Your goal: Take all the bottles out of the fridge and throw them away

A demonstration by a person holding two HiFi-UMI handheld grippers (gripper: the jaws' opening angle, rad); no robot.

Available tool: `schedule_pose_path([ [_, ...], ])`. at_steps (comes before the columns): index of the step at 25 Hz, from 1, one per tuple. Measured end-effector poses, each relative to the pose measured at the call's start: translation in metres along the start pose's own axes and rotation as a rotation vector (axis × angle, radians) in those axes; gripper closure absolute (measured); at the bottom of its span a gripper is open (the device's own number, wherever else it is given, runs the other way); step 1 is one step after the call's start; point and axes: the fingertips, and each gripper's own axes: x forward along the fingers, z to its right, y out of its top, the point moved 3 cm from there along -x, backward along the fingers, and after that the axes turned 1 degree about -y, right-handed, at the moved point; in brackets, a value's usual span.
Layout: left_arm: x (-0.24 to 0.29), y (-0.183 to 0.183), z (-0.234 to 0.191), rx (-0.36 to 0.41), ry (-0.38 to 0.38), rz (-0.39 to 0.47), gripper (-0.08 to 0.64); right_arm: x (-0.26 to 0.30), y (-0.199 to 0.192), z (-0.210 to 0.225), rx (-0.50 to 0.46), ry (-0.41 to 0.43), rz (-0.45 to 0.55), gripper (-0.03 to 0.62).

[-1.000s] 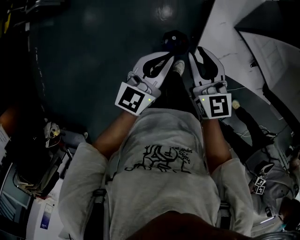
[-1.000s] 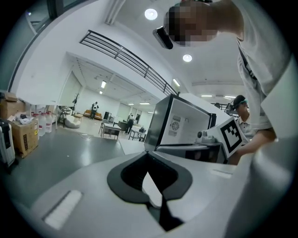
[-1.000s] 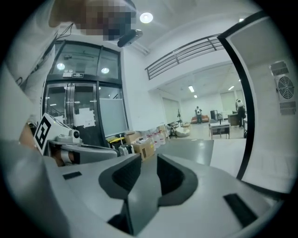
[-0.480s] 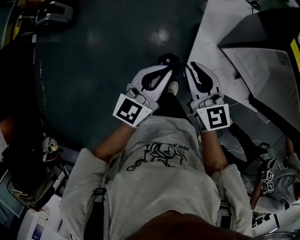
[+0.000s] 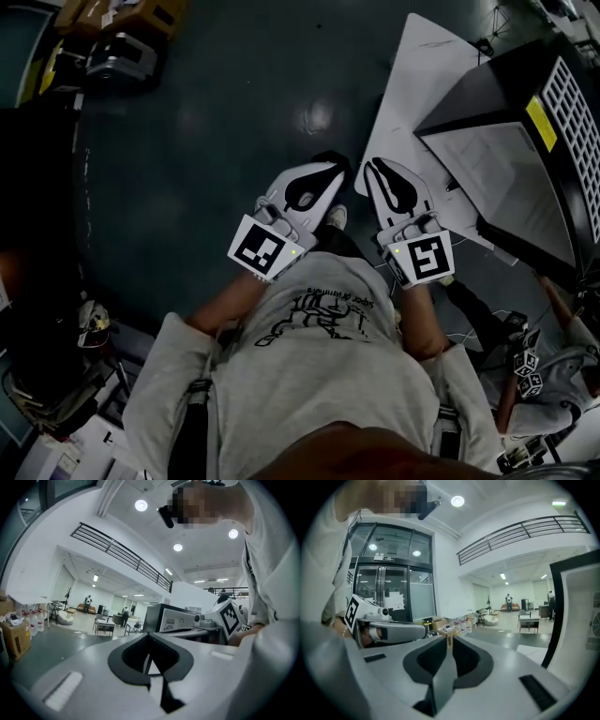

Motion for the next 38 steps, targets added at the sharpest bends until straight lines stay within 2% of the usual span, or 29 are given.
schedule_pose_path([
  [7, 0.013, 0.031, -0.004, 0.06, -0.025, 0.048, 0.551, 0.002, 0.031, 0.009, -0.036, 0.032, 0.014, 0.557],
  [11, 0.011, 0.049, 0.003, 0.051, -0.043, 0.051, 0.551, -0.003, 0.046, 0.005, -0.047, 0.05, 0.022, 0.558],
  [15, 0.007, 0.067, 0.009, 0.077, -0.064, 0.083, 0.551, -0.009, 0.062, 0.0, -0.07, 0.042, 0.028, 0.563],
  [29, 0.013, 0.106, 0.033, 0.065, -0.155, 0.1, 0.551, -0.029, 0.107, -0.004, -0.074, 0.043, 0.054, 0.571],
  [38, 0.017, 0.116, 0.04, 0.091, -0.186, 0.114, 0.551, -0.037, 0.123, -0.003, -0.08, 0.022, 0.068, 0.581],
])
